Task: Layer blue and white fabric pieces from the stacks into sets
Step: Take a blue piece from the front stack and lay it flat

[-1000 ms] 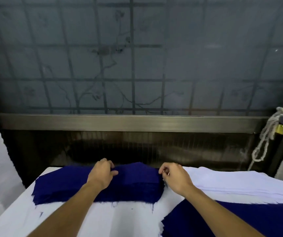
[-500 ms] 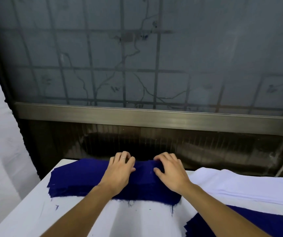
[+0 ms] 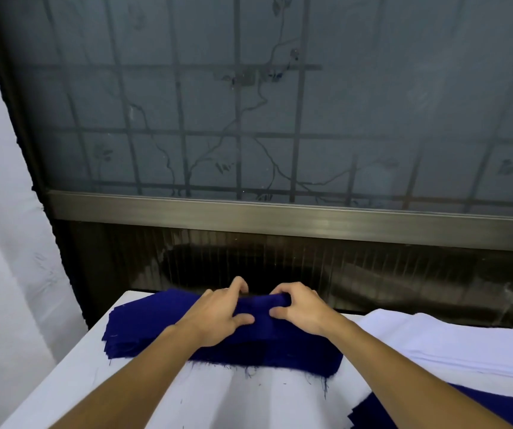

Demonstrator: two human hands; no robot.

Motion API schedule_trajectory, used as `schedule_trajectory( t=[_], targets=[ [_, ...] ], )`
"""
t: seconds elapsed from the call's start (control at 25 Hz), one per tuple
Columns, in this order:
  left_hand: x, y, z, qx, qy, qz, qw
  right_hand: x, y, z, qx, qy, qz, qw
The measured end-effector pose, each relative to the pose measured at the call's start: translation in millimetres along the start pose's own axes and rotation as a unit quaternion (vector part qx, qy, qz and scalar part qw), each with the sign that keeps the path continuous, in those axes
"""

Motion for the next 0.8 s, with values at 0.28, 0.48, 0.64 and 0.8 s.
schedule_trajectory(
  t=[0.28,0.48,0.64,0.8],
  targets=[
    [61.5,47.9,-29.6,0.018,0.122,0.018,0.992,-22.0,43.0,-33.6,-0.011,-0.035,0.119,0.992],
    [90.4,65.2,-64.9,-0.022,0.143,-0.055,0.988,-32.1,53.6,-66.1,-0.052,-0.039,0.201,0.977],
    [83.8,85.1,-85.7,-0.145,0.128,-0.194,0.962,-29.6,64.9,-90.9,-0.108,-0.032,0.238,0.965],
    [62.7,99.5,-104.4,-0.205,0.111,-0.245,0.941,-20.0,81.4,-123.5,-0.180,-0.026,0.233,0.955]
  ],
)
Point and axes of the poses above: each hand's wrist, its own z-axis towards the middle knuckle, its own y-axis out of the back of the hand, x = y × z, the point moved 4 cm from there along z, towards the middle knuckle, and after that the axes turned 7 degrees about x, right-handed, at the moved point
